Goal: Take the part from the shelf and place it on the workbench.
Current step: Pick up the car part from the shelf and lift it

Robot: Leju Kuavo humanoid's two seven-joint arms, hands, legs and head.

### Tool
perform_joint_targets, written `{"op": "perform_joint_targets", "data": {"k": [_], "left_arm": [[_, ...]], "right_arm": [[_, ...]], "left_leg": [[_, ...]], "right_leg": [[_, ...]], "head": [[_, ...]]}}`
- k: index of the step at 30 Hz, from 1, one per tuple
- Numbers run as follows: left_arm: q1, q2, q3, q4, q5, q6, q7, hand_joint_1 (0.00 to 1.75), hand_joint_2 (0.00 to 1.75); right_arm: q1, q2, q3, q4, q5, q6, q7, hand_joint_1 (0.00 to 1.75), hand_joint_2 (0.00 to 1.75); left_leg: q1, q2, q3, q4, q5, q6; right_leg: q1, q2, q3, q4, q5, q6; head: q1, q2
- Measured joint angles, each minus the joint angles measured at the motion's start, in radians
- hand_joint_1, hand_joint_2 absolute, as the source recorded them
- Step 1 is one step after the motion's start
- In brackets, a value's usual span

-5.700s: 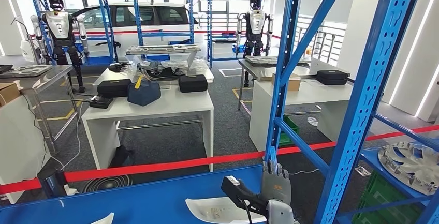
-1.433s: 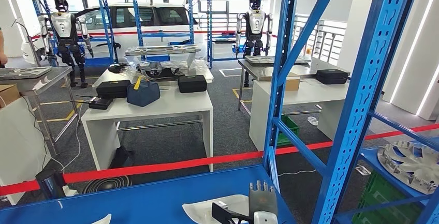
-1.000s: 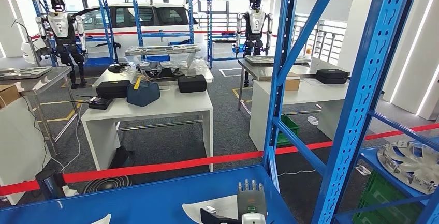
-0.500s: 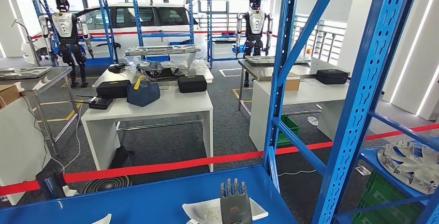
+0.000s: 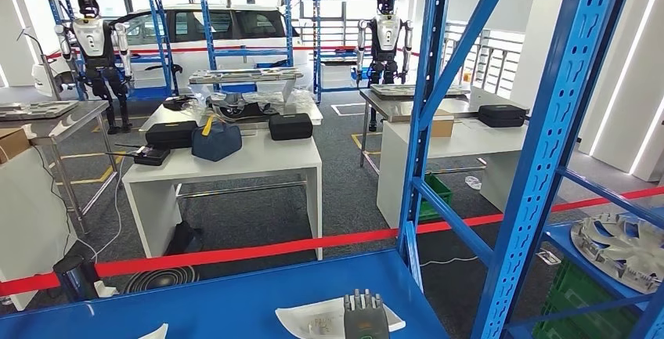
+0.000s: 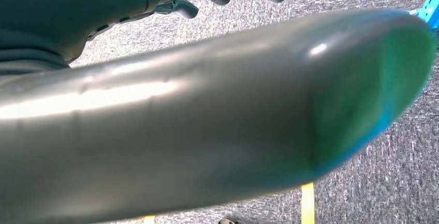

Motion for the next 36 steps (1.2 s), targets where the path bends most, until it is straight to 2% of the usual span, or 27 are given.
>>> {"op": "perform_joint_targets", "data": {"k": [9,18,20,22,24,27,36], "left_arm": [[0.001,0.001,0.0,0.0,-0.004,0.001,-0.004,0.0,0.0],[0.005,0.001,0.0,0.0,-0.009,0.001,0.001,0.0,0.0],[0.007,0.001,0.0,0.0,-0.012,0.001,0.001,0.0,0.0],[0.008,0.001,0.0,0.0,-0.016,0.001,0.001,0.0,0.0],[0.008,0.001,0.0,0.0,-0.019,0.0,0.0,0.0,0.0],[0.008,0.001,0.0,0.0,-0.02,0.0,-0.003,0.0,0.0],[0.007,0.001,0.0,0.0,-0.011,0.015,-0.036,0.0,0.0]], "right_arm": [[0.005,-0.041,-0.013,0.019,-0.028,0.057,0.0,0.0,1.75],[0.023,-0.061,-0.016,0.031,-0.04,0.06,0.0,0.01,1.75],[0.027,-0.065,-0.016,0.032,-0.045,0.059,0.0,0.38,1.75],[0.031,-0.069,-0.02,0.032,-0.05,0.06,0.0,1.19,1.75],[0.035,-0.072,-0.026,0.032,-0.053,0.065,0.0,1.65,1.75],[0.039,-0.075,-0.033,0.032,-0.058,0.072,0.0,1.73,1.75],[0.038,-0.079,-0.048,0.032,-0.065,0.087,0.0,1.71,1.75]], "left_leg": [[0.0,0.0,0.0,0.0,0.0,0.0],[0.0,0.0,0.0,0.0,0.0,0.0],[0.0,0.0,0.0,0.0,0.0,0.0],[0.0,0.0,0.0,0.0,0.0,0.0],[0.0,0.0,0.0,0.0,0.0,0.0],[0.0,0.0,0.0,0.0,0.0,0.0],[0.0,0.0,0.0,0.0,0.0,0.0]], "right_leg": [[0.0,0.0,0.0,0.0,0.0,0.0],[0.0,0.0,0.0,0.0,0.0,0.0],[0.0,0.0,0.0,0.0,0.0,0.0],[0.0,0.0,0.0,0.0,0.0,0.0],[0.0,0.0,0.0,0.0,0.0,0.0],[0.0,0.0,0.0,0.0,0.0,0.0],[0.0,0.0,0.001,0.0,0.0,0.0]], "head": [[0.0,0.0],[0.0,0.0],[0.0,0.0],[0.0,0.0],[0.0,0.0],[0.0,0.0],[0.0,0.0]]}}
